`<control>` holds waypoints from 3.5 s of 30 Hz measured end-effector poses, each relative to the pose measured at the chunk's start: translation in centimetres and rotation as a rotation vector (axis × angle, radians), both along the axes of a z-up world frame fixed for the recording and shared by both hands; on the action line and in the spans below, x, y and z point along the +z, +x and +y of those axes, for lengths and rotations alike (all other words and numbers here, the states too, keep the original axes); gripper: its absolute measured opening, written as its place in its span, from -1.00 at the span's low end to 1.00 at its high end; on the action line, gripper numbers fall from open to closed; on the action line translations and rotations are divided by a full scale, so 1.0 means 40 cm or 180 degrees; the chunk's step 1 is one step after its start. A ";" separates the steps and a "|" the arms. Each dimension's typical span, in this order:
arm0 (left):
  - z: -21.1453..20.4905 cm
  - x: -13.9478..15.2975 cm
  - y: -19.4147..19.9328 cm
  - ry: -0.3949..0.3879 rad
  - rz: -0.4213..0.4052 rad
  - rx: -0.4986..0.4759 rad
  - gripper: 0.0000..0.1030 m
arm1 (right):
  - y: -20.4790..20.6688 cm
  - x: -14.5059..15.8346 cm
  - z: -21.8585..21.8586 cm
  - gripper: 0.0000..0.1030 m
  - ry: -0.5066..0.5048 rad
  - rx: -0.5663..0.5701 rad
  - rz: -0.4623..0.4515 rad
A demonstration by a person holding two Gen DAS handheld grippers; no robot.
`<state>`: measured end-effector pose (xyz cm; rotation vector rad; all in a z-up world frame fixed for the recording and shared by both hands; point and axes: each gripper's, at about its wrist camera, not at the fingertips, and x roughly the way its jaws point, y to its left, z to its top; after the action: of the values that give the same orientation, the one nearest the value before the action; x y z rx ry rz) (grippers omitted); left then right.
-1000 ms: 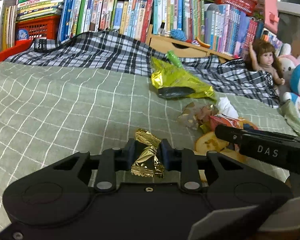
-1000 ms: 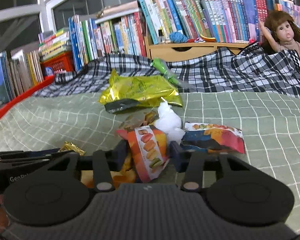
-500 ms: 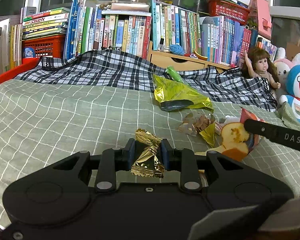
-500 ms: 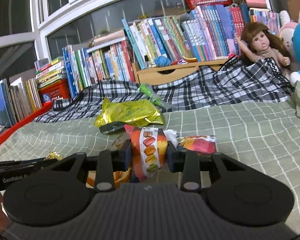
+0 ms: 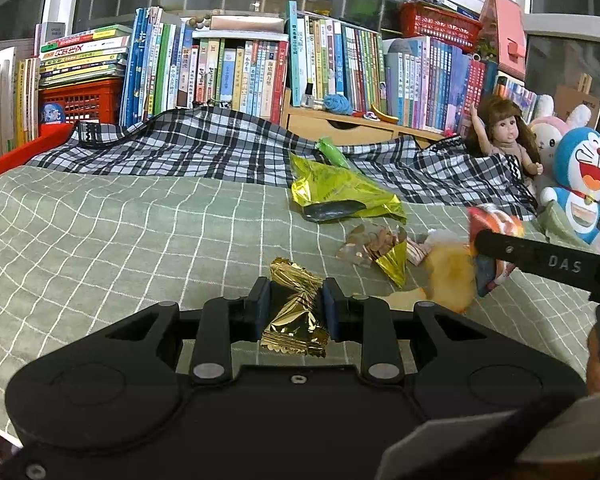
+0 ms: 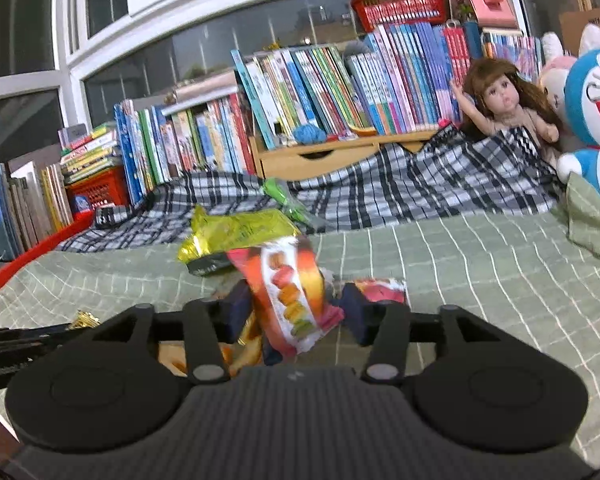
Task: Collect trash
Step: 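Grasp the gold foil wrapper with the left gripper while the right grasps the colourful snack packet, then carry the gold wrapper and snack packet down into the trash bin, then open both grippers over the bin and lift back to the bed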
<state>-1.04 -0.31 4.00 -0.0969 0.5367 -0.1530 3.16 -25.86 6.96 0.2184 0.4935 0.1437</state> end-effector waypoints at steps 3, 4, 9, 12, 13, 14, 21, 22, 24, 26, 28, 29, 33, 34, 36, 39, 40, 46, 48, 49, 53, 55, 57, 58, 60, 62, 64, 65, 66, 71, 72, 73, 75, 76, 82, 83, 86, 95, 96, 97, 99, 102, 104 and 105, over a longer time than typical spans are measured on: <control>-0.001 -0.005 -0.004 -0.0001 0.0033 -0.0017 -0.48 | 0.002 -0.016 -0.016 0.24 0.0096 -0.0079 0.0083; 0.000 -0.006 -0.005 0.0003 0.0038 -0.0018 -0.48 | 0.002 -0.020 -0.020 0.24 0.0106 -0.0102 0.0101; 0.004 -0.010 -0.010 0.0002 0.0038 -0.0013 -0.48 | -0.002 -0.020 -0.027 -0.17 0.0063 -0.0113 0.0099; 0.005 -0.007 -0.015 -0.0009 0.0044 -0.0012 -0.48 | -0.013 -0.005 -0.026 -0.23 0.0066 -0.0107 0.0016; 0.005 -0.004 -0.018 -0.0013 0.0043 -0.0019 -0.48 | -0.018 0.003 -0.025 -0.23 0.0069 -0.0098 -0.0016; 0.006 0.000 -0.020 -0.0014 0.0038 -0.0032 -0.48 | -0.024 0.012 -0.023 -0.23 0.0065 -0.0080 -0.0048; 0.005 0.034 -0.083 -0.0040 -0.0043 -0.0091 -0.48 | -0.090 0.061 -0.008 -0.23 0.0205 0.0118 -0.0132; 0.002 0.036 -0.096 -0.0037 -0.0042 -0.0101 -0.48 | -0.106 0.063 -0.002 -0.23 0.0231 0.0155 -0.0128; -0.003 0.035 -0.124 -0.0033 -0.0028 -0.0121 -0.48 | -0.134 0.062 0.009 -0.23 0.0272 0.0225 -0.0113; -0.009 0.031 -0.153 -0.0023 -0.0007 -0.0129 -0.48 | -0.164 0.058 0.019 -0.23 0.0307 0.0288 -0.0101; -0.015 0.026 -0.180 0.0023 0.0010 -0.0129 -0.48 | -0.197 0.056 0.026 -0.23 0.0345 0.0352 -0.0098; -0.019 0.023 -0.196 0.0069 0.0012 -0.0120 -0.48 | -0.211 0.055 0.029 -0.23 0.0359 0.0384 -0.0098; -0.033 0.012 -0.255 0.0204 0.0025 -0.0123 -0.48 | -0.274 0.048 0.044 -0.23 0.0347 0.0494 -0.0100; -0.034 0.010 -0.268 0.0213 0.0037 -0.0128 -0.48 | -0.288 0.045 0.048 -0.23 0.0328 0.0515 -0.0101; -0.036 0.004 -0.296 0.0213 0.0063 -0.0138 -0.48 | -0.318 0.037 0.056 -0.23 0.0306 0.0572 -0.0085; -0.037 -0.009 -0.335 0.0203 0.0123 -0.0143 -0.48 | -0.359 0.018 0.064 -0.23 0.0307 0.0612 -0.0014; -0.036 -0.015 -0.348 0.0199 0.0143 -0.0141 -0.48 | -0.374 0.011 0.066 -0.23 0.0292 0.0603 0.0014; -0.041 -0.068 -0.420 0.0201 0.0354 -0.0165 -0.47 | -0.458 -0.047 0.091 -0.22 0.0147 0.0609 0.0180; -0.042 -0.094 -0.435 0.0188 0.0470 -0.0173 -0.48 | -0.472 -0.072 0.096 -0.22 0.0138 0.0627 0.0276; -0.043 -0.108 -0.440 0.0189 0.0528 -0.0174 -0.48 | -0.476 -0.087 0.099 -0.22 0.0145 0.0635 0.0343; -0.043 -0.173 -0.449 0.0247 0.0759 -0.0113 -0.48 | -0.483 -0.146 0.111 -0.22 0.0078 0.0649 0.0565; -0.040 -0.205 -0.444 0.0249 0.0869 -0.0073 -0.47 | -0.480 -0.179 0.114 -0.22 0.0092 0.0653 0.0709; -0.038 -0.236 -0.438 0.0268 0.0953 -0.0043 -0.48 | -0.476 -0.212 0.119 -0.22 0.0104 0.0649 0.0837; -0.037 -0.253 -0.435 0.0287 0.1011 -0.0012 -0.48 | -0.474 -0.230 0.121 -0.22 0.0109 0.0639 0.0889; -0.032 -0.288 -0.424 0.0299 0.1112 0.0025 -0.48 | -0.471 -0.257 0.123 -0.22 0.0136 0.0628 0.0978; -0.032 -0.322 -0.413 0.0323 0.1225 0.0045 -0.48 | -0.465 -0.286 0.126 -0.22 0.0156 0.0617 0.1081; -0.033 -0.353 -0.405 0.0357 0.1327 0.0062 -0.48 | -0.460 -0.312 0.131 -0.22 0.0148 0.0614 0.1167; -0.033 -0.370 -0.400 0.0367 0.1383 0.0064 -0.47 | -0.457 -0.322 0.132 -0.22 0.0149 0.0613 0.1208; -0.033 -0.386 -0.396 0.0373 0.1440 0.0069 -0.47 | -0.454 -0.334 0.134 -0.22 0.0154 0.0610 0.1256; -0.031 -0.447 -0.383 0.0388 0.1644 0.0104 -0.47 | -0.438 -0.379 0.135 -0.21 0.0253 0.0608 0.1439; -0.031 -0.456 -0.382 0.0402 0.1673 0.0108 -0.47 | -0.435 -0.386 0.136 -0.21 0.0269 0.0605 0.1463; -0.036 -0.461 -0.376 0.0414 0.1697 0.0108 -0.47 | -0.433 -0.393 0.136 -0.20 0.0286 0.0603 0.1488; -0.032 -0.470 -0.375 0.0423 0.1727 0.0107 -0.46 | -0.431 -0.401 0.137 -0.18 0.0317 0.0600 0.1515; -0.037 -0.474 -0.372 0.0427 0.1737 0.0114 -0.44 | -0.428 -0.403 0.138 -0.16 0.0332 0.0598 0.1525; -0.025 -0.479 -0.363 0.0463 0.1749 0.0189 -0.23 | -0.408 -0.404 0.137 0.23 0.0410 0.0566 0.1524; -0.026 -0.479 -0.363 0.0467 0.1736 0.0203 -0.17 | -0.408 -0.403 0.135 0.31 0.0412 0.0561 0.1526; -0.022 -0.475 -0.366 0.0481 0.1678 0.0228 0.17 | -0.409 -0.398 0.127 0.35 0.0416 0.0566 0.1535; -0.016 -0.452 -0.361 0.0457 0.1627 0.0287 0.50 | -0.418 -0.369 0.126 0.55 0.0361 0.0594 0.1444; -0.016 -0.446 -0.363 0.0448 0.1617 0.0287 0.50 | -0.420 -0.364 0.126 0.56 0.0352 0.0598 0.1426; -0.015 -0.437 -0.365 0.0438 0.1600 0.0283 0.50 | -0.421 -0.356 0.125 0.56 0.0336 0.0608 0.1397; -0.012 -0.406 -0.375 0.0420 0.1528 0.0251 0.50 | -0.426 -0.335 0.125 0.57 0.0290 0.0642 0.1309; 0.000 -0.343 -0.391 0.0416 0.1291 0.0167 0.51 | -0.431 -0.288 0.117 0.60 0.0241 0.0717 0.1146; 0.007 -0.294 -0.403 0.0440 0.1095 0.0127 0.55 | -0.431 -0.246 0.108 0.61 0.0245 0.0762 0.1008; 0.011 -0.267 -0.409 0.0452 0.0991 0.0110 0.57 | -0.430 -0.221 0.102 0.62 0.0243 0.0791 0.0917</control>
<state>-17.39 0.13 -6.67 0.0093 0.8540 -0.0654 -14.05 -21.76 -1.89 0.2535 0.8025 0.3775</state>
